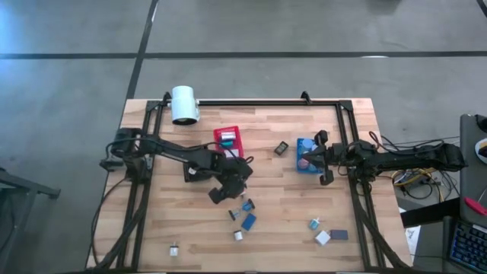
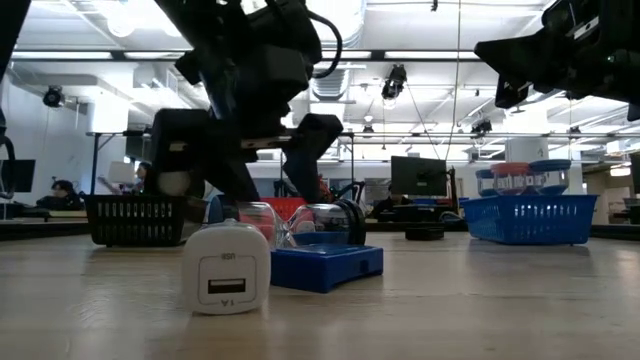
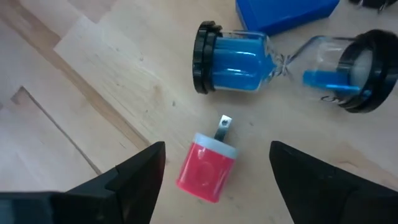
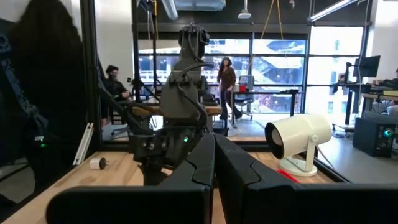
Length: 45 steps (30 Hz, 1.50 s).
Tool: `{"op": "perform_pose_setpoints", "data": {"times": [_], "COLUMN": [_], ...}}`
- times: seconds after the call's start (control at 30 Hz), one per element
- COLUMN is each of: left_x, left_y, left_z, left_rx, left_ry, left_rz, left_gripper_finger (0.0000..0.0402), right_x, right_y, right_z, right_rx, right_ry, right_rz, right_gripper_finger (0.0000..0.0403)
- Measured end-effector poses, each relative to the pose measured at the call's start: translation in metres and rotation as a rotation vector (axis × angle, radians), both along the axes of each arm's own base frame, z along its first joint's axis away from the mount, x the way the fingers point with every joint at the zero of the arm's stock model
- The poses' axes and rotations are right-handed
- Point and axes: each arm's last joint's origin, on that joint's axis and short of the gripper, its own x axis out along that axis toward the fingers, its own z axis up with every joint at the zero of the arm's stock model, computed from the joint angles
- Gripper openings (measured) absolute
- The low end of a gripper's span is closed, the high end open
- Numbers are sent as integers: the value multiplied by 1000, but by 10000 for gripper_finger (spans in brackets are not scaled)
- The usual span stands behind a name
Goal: Pick & Place Office items
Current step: Put the pink charger adapter into the black bin
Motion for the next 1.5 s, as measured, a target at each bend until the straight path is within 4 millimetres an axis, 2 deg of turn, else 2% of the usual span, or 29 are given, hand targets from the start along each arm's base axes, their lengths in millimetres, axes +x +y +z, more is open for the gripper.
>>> {"op": "perform_pose_setpoints", "data": {"times": [0.23,0.43,0.8,1.03,1.23,1.4,1.5], "left_x": [3,6,9,12,10,7,5], "left_y": [0,1,6,6,7,7,6], "left_z": [-8,-6,-26,-26,-27,-23,-10], "left_rx": [56,71,72,75,67,51,26], "left_ry": [-16,-54,-8,-15,7,48,34], "left_rz": [-65,-93,-95,-94,-79,-47,0], "left_gripper_finger": [289,285,240,202,138,135,135], "right_x": [1,1,1,1,1,1,1], "right_y": [0,0,0,0,0,0,0], "right_z": [-1,-1,-2,-2,-3,-3,-3], "right_rx": [0,-10,-14,-18,-17,-19,-19], "right_ry": [9,12,12,13,28,31,30], "right_rz": [0,-3,-3,-5,-5,-6,-6], "right_gripper_finger": [8,8,8,8,8,8,8]}}
